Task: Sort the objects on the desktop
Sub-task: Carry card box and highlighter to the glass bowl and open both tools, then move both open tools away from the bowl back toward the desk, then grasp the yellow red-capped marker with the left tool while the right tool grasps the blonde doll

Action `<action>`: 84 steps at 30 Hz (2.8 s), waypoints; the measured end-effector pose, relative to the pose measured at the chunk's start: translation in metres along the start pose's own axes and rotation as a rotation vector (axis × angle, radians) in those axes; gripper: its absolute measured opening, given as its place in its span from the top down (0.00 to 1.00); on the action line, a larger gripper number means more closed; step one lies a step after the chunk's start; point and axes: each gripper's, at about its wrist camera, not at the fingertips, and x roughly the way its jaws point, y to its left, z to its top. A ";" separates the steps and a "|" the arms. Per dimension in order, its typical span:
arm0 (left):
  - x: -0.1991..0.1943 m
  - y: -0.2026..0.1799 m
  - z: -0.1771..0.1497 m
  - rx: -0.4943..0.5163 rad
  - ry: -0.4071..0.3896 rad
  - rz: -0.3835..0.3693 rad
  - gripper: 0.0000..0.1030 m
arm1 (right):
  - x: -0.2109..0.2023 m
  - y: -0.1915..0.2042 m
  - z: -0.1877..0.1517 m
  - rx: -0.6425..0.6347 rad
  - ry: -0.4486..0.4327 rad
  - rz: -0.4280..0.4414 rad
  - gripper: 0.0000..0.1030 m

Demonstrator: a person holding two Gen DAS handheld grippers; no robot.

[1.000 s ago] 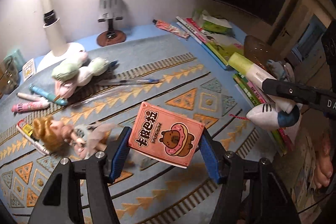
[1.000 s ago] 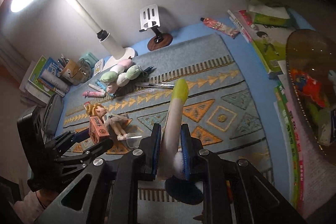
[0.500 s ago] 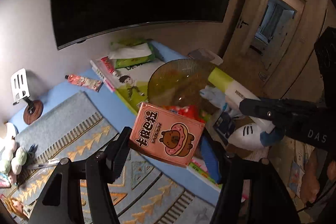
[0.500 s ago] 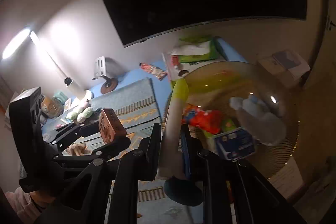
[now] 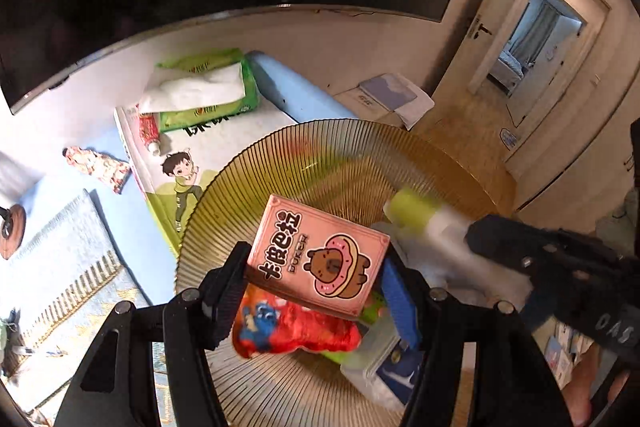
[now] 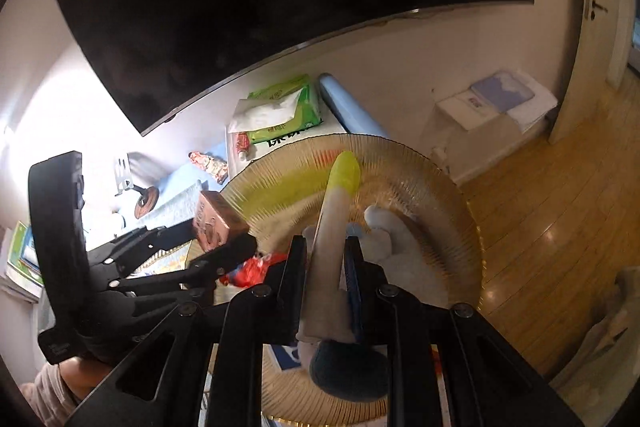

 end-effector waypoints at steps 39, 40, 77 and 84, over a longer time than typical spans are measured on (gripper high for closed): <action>-0.209 0.258 -0.225 -0.604 -0.036 0.193 0.15 | 0.006 0.233 -0.088 -0.262 0.161 0.314 0.36; -0.221 0.277 -0.236 -0.644 -0.059 0.230 0.15 | 0.011 0.251 -0.094 -0.288 0.177 0.333 0.36; -0.235 0.435 -0.356 -0.717 -0.093 0.435 0.86 | 0.121 0.452 -0.189 -0.854 0.295 0.220 0.74; -0.254 0.426 -0.373 -0.741 -0.112 0.372 0.86 | 0.170 0.480 -0.207 -0.925 0.415 0.249 0.50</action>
